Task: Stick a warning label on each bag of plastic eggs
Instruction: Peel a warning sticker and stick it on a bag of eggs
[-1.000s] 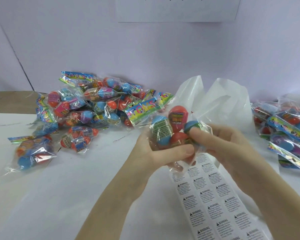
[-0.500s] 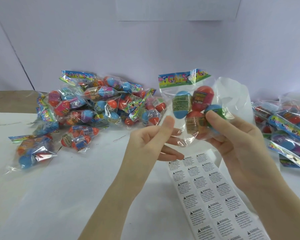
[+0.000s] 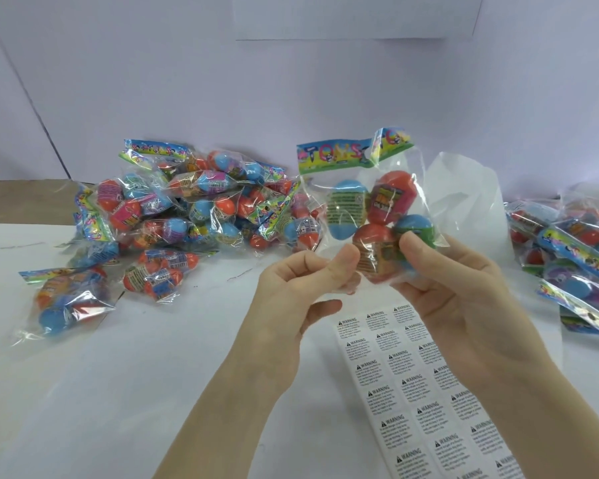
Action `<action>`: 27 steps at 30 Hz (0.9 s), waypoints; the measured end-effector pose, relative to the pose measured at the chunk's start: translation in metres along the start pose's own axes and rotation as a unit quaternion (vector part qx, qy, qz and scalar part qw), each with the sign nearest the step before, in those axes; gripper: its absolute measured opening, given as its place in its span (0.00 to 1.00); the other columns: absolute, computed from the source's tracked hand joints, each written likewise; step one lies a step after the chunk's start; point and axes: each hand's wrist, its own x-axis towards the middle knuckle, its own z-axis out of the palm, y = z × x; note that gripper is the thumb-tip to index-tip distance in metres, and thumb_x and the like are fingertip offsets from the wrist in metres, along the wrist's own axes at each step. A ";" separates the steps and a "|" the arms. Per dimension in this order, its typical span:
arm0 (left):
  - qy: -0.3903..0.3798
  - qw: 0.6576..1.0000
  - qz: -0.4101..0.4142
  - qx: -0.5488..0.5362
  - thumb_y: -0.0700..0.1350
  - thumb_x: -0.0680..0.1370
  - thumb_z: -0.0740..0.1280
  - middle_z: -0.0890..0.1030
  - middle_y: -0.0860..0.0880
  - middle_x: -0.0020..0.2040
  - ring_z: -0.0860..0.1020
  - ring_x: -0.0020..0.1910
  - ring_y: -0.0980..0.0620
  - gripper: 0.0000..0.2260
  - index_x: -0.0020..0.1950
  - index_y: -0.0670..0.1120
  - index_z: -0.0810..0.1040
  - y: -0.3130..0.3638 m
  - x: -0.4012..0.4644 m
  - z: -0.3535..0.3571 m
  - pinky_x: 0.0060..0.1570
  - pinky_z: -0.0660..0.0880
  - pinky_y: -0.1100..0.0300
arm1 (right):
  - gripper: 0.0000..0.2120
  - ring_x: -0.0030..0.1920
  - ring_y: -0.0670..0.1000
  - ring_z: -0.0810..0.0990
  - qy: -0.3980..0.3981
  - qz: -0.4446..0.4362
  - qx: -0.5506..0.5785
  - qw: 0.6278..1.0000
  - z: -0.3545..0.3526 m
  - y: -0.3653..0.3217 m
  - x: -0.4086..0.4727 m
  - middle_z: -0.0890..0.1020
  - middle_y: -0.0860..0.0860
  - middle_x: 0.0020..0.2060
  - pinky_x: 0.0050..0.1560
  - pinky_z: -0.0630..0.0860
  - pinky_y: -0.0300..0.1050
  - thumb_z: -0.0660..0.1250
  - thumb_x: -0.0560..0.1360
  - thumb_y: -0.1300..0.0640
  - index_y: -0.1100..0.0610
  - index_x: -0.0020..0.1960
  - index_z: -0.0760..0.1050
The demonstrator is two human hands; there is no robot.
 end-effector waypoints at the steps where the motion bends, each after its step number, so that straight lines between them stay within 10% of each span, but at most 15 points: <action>1: 0.014 1.000 0.019 0.020 0.58 0.53 0.72 0.80 0.53 0.31 0.77 0.31 0.60 0.14 0.24 0.49 0.76 -0.001 0.001 -0.001 0.31 0.72 0.72 | 0.11 0.35 0.53 0.82 0.004 0.001 0.007 1.000 0.001 0.000 0.000 0.84 0.58 0.34 0.44 0.80 0.41 0.72 0.58 0.55 0.63 0.36 0.82; 18: -0.043 0.997 0.009 -0.063 0.58 0.59 0.69 0.80 0.48 0.33 0.80 0.31 0.56 0.25 0.41 0.37 0.76 -0.003 0.004 -0.002 0.34 0.77 0.67 | 0.09 0.31 0.47 0.82 0.000 0.064 0.137 0.988 0.000 0.003 0.002 0.76 0.52 0.24 0.43 0.80 0.40 0.76 0.55 0.59 0.61 0.33 0.81; 21: -0.049 0.995 0.027 -0.085 0.54 0.61 0.69 0.81 0.48 0.31 0.80 0.30 0.55 0.16 0.33 0.40 0.78 -0.003 0.004 -0.002 0.32 0.76 0.67 | 0.22 0.33 0.50 0.82 0.019 0.079 0.175 0.981 -0.005 0.005 0.004 0.76 0.57 0.29 0.44 0.80 0.42 0.83 0.47 0.58 0.63 0.38 0.82; 27: -0.043 0.997 0.063 -0.022 0.47 0.67 0.65 0.81 0.50 0.31 0.81 0.31 0.53 0.09 0.35 0.41 0.78 -0.002 0.003 0.000 0.32 0.76 0.66 | 0.14 0.30 0.47 0.78 0.029 0.085 0.193 0.977 -0.004 0.002 0.005 0.76 0.56 0.30 0.38 0.79 0.39 0.78 0.51 0.60 0.61 0.36 0.83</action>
